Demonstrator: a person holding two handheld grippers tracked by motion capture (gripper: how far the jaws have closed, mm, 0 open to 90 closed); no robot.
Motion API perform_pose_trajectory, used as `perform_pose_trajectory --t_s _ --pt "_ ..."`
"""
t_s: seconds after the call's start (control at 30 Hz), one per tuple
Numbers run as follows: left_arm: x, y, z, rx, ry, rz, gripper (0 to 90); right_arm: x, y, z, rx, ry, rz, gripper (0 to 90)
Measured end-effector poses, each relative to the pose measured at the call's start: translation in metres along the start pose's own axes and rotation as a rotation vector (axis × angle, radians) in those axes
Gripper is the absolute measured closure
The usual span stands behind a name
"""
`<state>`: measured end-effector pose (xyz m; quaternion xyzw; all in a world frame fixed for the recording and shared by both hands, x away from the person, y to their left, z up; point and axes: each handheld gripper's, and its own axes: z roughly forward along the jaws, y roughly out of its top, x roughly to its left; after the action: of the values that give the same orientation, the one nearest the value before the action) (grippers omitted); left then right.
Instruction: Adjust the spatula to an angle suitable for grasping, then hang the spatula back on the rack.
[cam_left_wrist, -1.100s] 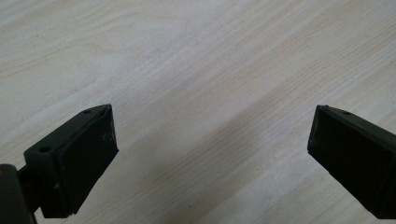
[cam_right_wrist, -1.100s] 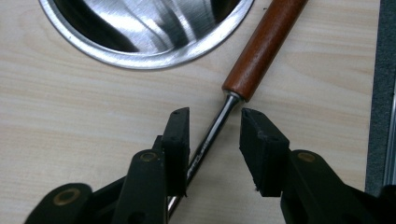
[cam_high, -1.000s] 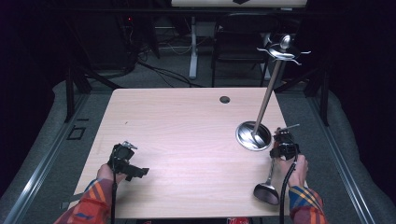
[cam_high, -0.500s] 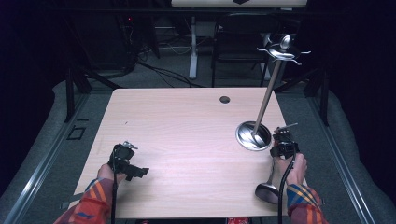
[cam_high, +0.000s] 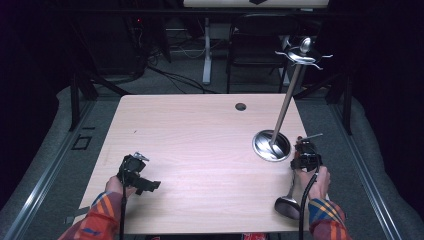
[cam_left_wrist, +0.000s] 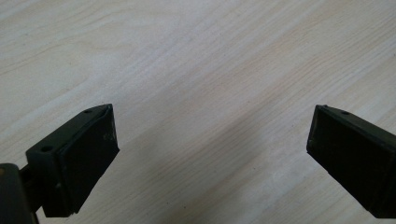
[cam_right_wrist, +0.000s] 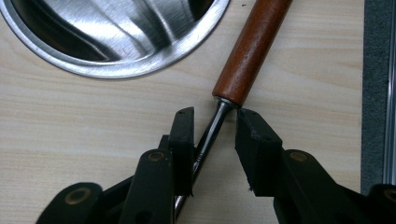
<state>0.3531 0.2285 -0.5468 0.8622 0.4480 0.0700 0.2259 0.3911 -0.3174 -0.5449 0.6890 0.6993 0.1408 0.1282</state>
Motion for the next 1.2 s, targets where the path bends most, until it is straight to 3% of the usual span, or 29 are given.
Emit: perform_pose_trajectory --t_s 0.23,0.43,0.47,0.57,0.63,0.67,0.83,0.9,0.93,1.0,1.1,1.13,1.17,1.2 --pt "-0.002 0.001 -0.001 -0.001 0.005 0.011 1.7 -0.006 0.000 0.001 -0.015 0.003 0.031 69.4" --pt "-0.001 -0.001 -0.001 0.005 0.001 0.011 1.9 -0.008 0.002 0.000 0.011 -0.006 0.028 69.7" --pt "-0.001 -0.001 -0.001 0.006 0.001 0.011 1.9 -0.008 0.002 0.002 -0.012 0.014 0.043 69.9" --pt "-0.002 -0.001 0.000 0.007 0.001 0.014 1.9 -0.010 0.001 0.002 -0.003 0.018 0.045 70.6" --pt "-0.002 0.000 0.000 0.009 0.001 0.021 2.3 -0.012 0.001 0.002 -0.009 0.018 0.056 71.7" --pt "-0.002 0.000 -0.001 0.005 -0.002 0.019 2.4 -0.014 0.001 0.002 -0.019 0.026 0.084 76.1" --pt "0.001 -0.001 -0.001 0.004 0.000 0.011 2.5 -0.018 0.001 0.002 -0.028 0.045 0.098 83.2" --pt "0.001 -0.001 -0.001 0.002 0.001 0.011 2.5 -0.017 -0.001 0.004 -0.069 0.045 0.143 83.3" --pt "0.001 0.000 -0.001 0.001 0.001 0.013 2.6 -0.022 0.001 0.000 -0.019 0.023 0.093 83.7" --pt "0.000 0.000 -0.001 -0.003 0.000 0.012 2.6 -0.026 -0.001 0.001 -0.060 0.060 0.140 84.1" --pt "0.000 0.001 0.000 0.002 -0.005 0.012 2.6 -0.030 -0.001 -0.005 -0.052 0.052 0.127 84.3" --pt "0.000 0.001 0.002 0.007 -0.006 0.012 2.6 -0.029 -0.002 -0.007 -0.105 0.085 0.163 84.3" --pt "0.000 0.001 0.002 0.007 -0.006 0.012 2.6 -0.030 -0.001 -0.012 -0.076 0.061 0.138 84.3" --pt "-0.001 0.002 0.001 0.007 -0.004 0.014 2.6 -0.029 -0.001 -0.013 -0.120 0.093 0.162 84.4"
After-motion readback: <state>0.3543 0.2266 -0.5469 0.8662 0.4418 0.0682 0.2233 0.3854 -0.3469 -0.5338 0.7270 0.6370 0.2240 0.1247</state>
